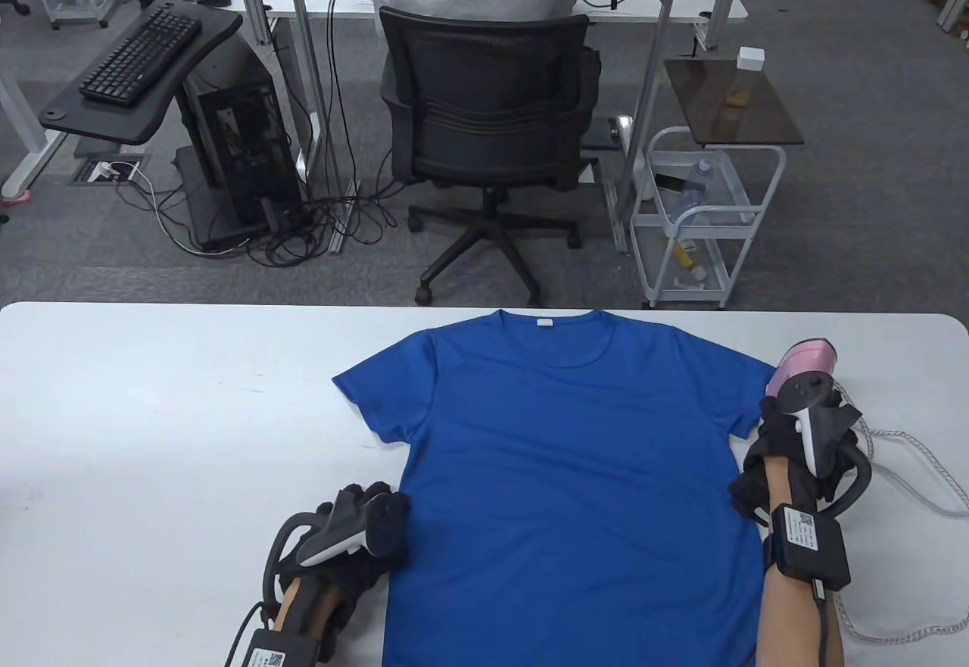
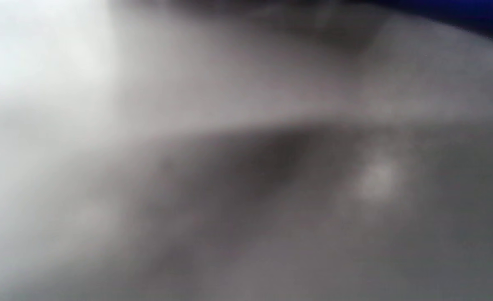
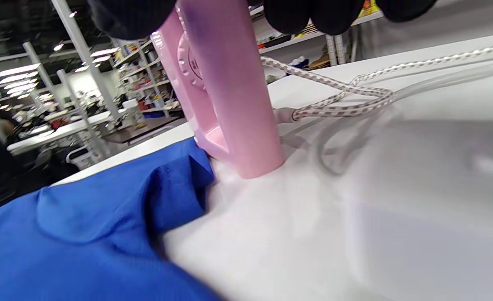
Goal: Iron t-shirt with electric iron on table
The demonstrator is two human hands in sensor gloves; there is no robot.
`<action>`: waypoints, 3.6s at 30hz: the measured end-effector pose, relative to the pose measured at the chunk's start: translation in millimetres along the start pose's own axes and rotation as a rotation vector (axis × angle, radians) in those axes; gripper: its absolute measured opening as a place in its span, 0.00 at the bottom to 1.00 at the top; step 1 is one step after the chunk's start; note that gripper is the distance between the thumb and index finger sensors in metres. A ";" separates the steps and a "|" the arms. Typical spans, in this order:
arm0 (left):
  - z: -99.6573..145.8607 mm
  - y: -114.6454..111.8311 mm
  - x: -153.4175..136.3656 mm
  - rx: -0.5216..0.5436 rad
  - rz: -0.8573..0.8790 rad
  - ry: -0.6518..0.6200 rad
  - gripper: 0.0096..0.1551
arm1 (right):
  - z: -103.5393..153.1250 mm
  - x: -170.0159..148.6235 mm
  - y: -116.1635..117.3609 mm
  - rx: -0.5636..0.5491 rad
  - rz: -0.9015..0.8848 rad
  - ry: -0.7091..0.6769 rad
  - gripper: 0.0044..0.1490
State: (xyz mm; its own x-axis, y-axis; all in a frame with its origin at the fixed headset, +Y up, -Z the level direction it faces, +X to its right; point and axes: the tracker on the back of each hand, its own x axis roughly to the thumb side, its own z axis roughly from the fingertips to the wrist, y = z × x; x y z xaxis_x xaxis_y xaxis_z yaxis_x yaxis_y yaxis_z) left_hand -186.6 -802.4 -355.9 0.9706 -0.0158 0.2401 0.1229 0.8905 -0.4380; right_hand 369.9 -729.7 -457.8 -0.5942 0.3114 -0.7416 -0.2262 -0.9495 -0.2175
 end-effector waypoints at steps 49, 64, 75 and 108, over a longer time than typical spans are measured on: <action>-0.4 -1.2 4.5 -0.072 0.038 -0.007 0.46 | 141.6 -22.0 -6.6 0.430 0.218 -1.051 0.43; -0.5 -2.4 2.9 -0.069 0.062 -0.011 0.45 | 178.5 -62.8 -22.8 0.547 0.260 -1.112 0.42; -0.5 -3.0 2.6 -0.065 0.062 -0.011 0.46 | 184.2 -64.2 -25.8 0.621 0.276 -1.160 0.42; -0.7 -4.4 2.6 -0.064 0.057 -0.012 0.46 | 208.6 -6.3 -1.6 0.456 0.282 -1.075 0.42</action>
State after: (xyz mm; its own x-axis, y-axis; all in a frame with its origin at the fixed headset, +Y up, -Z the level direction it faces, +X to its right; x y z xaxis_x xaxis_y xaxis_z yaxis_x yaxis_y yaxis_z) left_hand -184.5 -806.7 -354.0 0.9739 0.0396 0.2234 0.0810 0.8589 -0.5056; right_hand 213.0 -722.1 -320.4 -0.9577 0.1736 0.2295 -0.1078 -0.9559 0.2733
